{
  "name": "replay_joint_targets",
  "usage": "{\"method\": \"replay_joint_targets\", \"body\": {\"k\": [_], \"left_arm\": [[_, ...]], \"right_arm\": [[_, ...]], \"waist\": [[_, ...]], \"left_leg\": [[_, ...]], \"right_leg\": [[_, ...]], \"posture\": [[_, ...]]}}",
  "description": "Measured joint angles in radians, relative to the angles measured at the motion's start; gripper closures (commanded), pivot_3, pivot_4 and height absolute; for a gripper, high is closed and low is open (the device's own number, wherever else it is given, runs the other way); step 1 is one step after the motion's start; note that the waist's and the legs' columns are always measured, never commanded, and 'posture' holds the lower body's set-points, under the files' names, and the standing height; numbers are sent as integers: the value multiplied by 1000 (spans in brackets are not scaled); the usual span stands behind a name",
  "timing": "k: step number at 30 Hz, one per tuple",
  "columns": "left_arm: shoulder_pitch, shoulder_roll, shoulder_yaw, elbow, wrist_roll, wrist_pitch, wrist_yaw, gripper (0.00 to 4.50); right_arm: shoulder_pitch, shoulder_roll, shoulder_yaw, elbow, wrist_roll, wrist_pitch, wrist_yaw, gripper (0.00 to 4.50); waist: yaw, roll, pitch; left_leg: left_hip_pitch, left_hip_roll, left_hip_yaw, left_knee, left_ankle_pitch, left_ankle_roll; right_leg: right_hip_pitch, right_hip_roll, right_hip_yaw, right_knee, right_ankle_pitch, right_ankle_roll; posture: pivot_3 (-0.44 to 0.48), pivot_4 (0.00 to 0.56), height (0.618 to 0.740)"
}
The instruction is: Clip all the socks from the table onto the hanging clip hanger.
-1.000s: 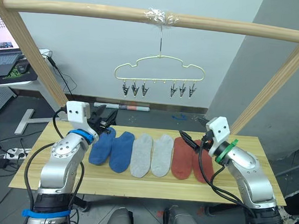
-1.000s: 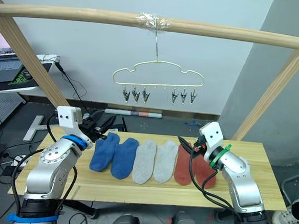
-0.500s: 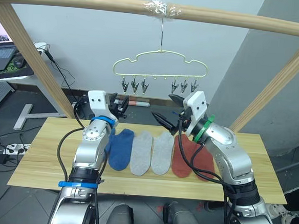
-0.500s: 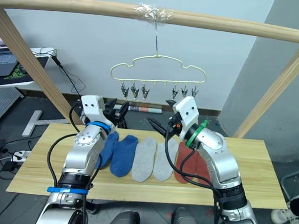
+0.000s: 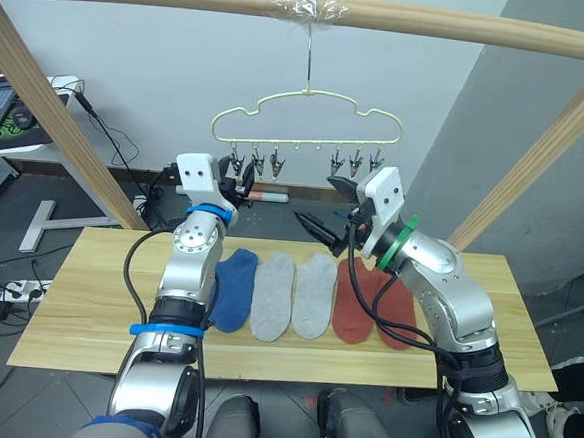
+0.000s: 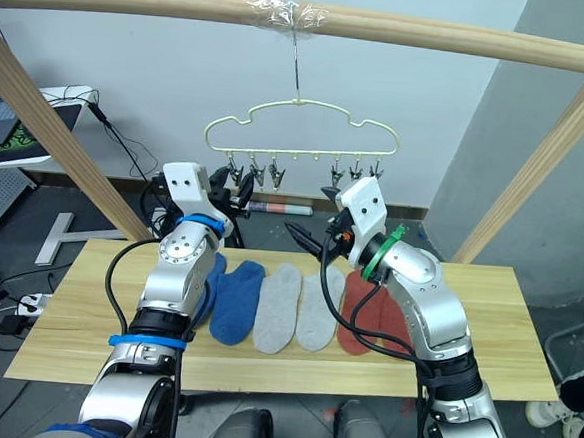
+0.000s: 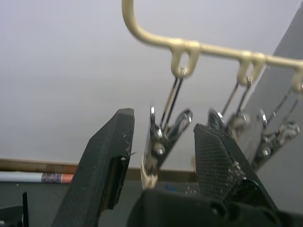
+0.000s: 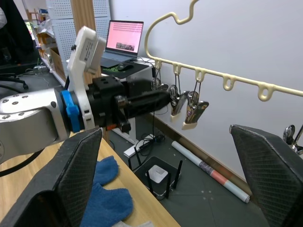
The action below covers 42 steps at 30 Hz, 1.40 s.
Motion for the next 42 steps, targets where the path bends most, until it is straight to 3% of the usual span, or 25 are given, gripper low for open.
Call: {"method": "replay_joint_targets", "body": {"k": [9, 17, 20, 30, 33, 37, 42], "left_arm": [[-5, 6, 0, 19, 15, -35, 14, 2194], [-17, 7, 0, 20, 13, -60, -1, 4095], [-17, 7, 0, 22, 13, -63, -2, 4431], [-21, 7, -2, 22, 15, -77, -18, 4431], [-17, 12, 0, 18, 10, -56, -26, 4431], [11, 36, 10, -22, -6, -34, -47, 4431], [33, 35, 18, -54, -17, -4, -46, 4431]], "right_arm": [[-14, -2, -4, 0, 2, 8, -5, 0], [-14, -2, -4, 0, 9, 11, -6, 0], [-14, -2, -4, 0, 10, 12, -7, 0], [-5, -2, -4, -6, 10, 31, -21, 0], [114, -23, -3, -17, -14, 79, -75, 0], [319, -70, -31, 90, -127, 82, -206, 0], [359, -20, -120, 115, -159, 100, -339, 0]], "waist": [[0, 0, 0], [0, 0, 0], [0, 0, 0], [0, 0, 0], [5, 0, 0], [4, 0, 0], [-12, 0, 1]], "left_leg": [[-6, 0, -1, 1, 0, 0], [-6, 0, -1, 1, 0, 0], [-6, 0, -1, 1, 0, 0], [-6, 0, -1, 1, 0, 0], [-7, 0, -3, 1, 0, 0], [-7, 0, 0, 1, 0, 0], [-4, 0, 0, 1, 0, 0]], "right_leg": [[-5, 0, -1, 0, 0, 0], [-5, 0, -1, 0, 0, 1], [-5, 0, -1, 0, 0, 1], [-4, 0, -1, 0, 1, 1], [-4, -1, -1, -1, 0, 2], [-5, -3, 0, 0, 0, 3], [-4, 0, 0, 1, 1, 4]], "posture": [[-131, 231, 740], [-130, 226, 740], [-129, 223, 740], [-120, 226, 740], [-110, 232, 740], [-104, 235, 740], [-100, 240, 740]]}}
